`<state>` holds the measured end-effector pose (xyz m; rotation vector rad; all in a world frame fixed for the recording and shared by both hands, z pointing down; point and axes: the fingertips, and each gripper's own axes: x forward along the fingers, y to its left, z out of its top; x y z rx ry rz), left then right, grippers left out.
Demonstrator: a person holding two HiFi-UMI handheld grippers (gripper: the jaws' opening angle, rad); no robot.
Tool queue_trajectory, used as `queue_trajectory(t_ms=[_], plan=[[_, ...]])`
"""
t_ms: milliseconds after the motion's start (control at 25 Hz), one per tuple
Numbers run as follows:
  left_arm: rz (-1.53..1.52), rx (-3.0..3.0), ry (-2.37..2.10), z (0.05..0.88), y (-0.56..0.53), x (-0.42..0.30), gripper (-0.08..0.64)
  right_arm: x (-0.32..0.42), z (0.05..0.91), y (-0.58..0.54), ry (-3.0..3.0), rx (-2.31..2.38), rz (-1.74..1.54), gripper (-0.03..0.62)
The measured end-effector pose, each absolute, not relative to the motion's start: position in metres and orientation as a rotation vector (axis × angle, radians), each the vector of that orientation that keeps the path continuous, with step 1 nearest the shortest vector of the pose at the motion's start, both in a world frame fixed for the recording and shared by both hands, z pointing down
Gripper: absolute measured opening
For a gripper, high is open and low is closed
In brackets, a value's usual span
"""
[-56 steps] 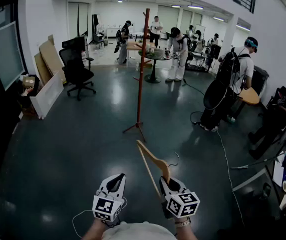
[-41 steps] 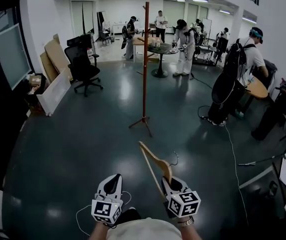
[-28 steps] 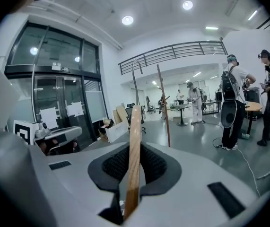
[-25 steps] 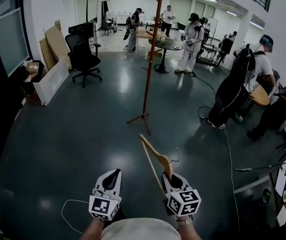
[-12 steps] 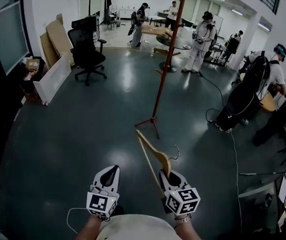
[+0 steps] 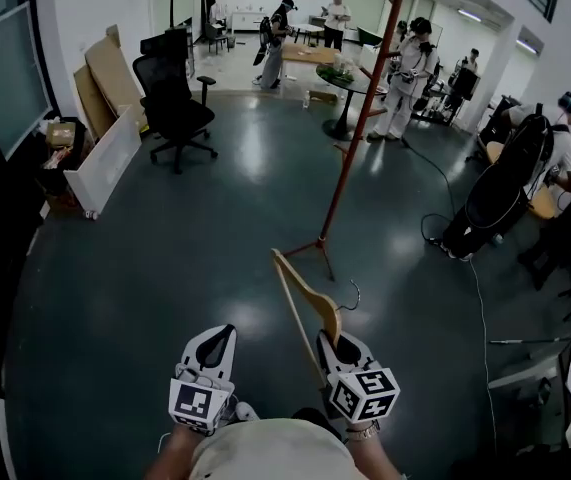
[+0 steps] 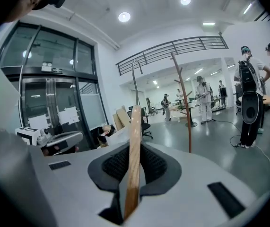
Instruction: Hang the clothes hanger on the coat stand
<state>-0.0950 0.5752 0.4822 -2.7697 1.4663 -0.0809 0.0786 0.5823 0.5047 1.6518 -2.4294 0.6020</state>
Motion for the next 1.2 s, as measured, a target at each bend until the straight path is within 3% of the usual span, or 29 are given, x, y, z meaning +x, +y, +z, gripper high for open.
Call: queue_trajectory(t_ms=[680, 1200], plan=[[-0.087, -2.752, 1.663, 0.509, 0.478, -0.174, 0.014, 0.022, 0.531, 0.447, -2.411, 1.564, 0.659, 0.069], [-0.119, -2.594, 1.846, 0.497, 0.297, -0.193, 0.014, 0.020, 0.543, 0.259, -2.472, 1.549, 0.647, 0.069]])
